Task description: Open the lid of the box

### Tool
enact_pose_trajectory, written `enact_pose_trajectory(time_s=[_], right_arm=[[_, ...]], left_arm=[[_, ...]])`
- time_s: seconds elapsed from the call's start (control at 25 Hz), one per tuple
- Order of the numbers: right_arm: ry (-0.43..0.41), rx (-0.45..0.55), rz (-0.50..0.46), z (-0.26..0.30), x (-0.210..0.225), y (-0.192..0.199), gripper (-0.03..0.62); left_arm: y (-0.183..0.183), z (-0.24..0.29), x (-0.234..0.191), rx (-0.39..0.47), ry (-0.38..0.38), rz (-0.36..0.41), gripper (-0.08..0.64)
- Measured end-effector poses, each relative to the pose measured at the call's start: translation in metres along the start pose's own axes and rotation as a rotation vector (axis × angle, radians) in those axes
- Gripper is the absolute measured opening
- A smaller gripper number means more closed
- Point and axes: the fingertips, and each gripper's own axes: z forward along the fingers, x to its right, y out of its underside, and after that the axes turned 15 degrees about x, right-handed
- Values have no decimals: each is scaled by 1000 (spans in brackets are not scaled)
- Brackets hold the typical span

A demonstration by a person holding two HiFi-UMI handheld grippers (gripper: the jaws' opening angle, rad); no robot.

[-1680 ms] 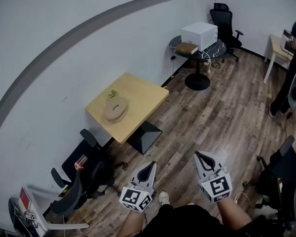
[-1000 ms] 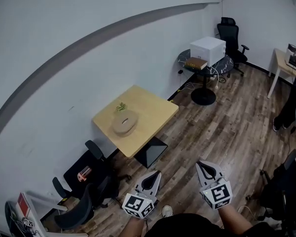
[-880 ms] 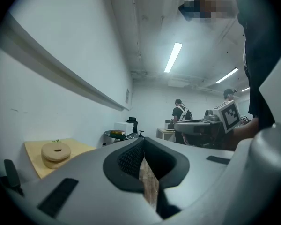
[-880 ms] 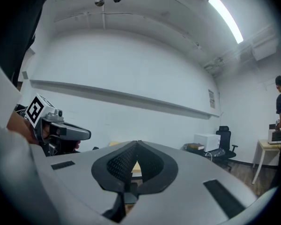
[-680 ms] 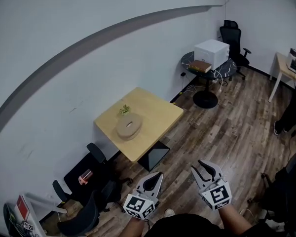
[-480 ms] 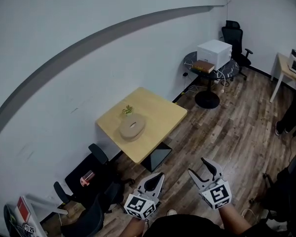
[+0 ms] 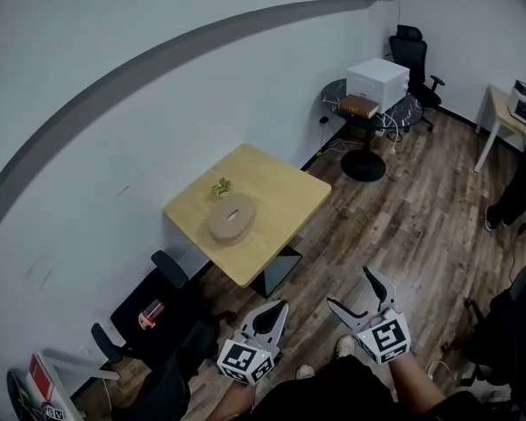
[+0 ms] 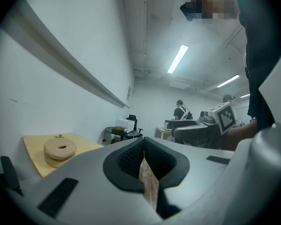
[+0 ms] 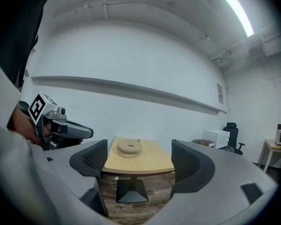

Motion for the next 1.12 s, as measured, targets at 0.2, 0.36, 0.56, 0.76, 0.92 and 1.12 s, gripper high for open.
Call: enact_pose_trajectory(time_s=[0.2,0.36,0.56,0.76,0.92,1.12], right_arm=[[-16,-18,20,17,23,14,430],[-37,-15,42,50,47,27,430],[-87,-6,54,93,79,37,430],[-158,14,75,134,106,41,439],[-239,-1,56,158,127,46,439],[-326,-7,60,186,141,56,440]], left_arm=[[8,22,-14,-6,-19,6,20],[15,44,-39,-10,-59,14,20],[30,79,-65,-28,-108,5,20],[36,114,-88,-34,-172,16,20],[40,142,-100,-33,-212,33,20],[52,168,-114,-37,-266,28,20]])
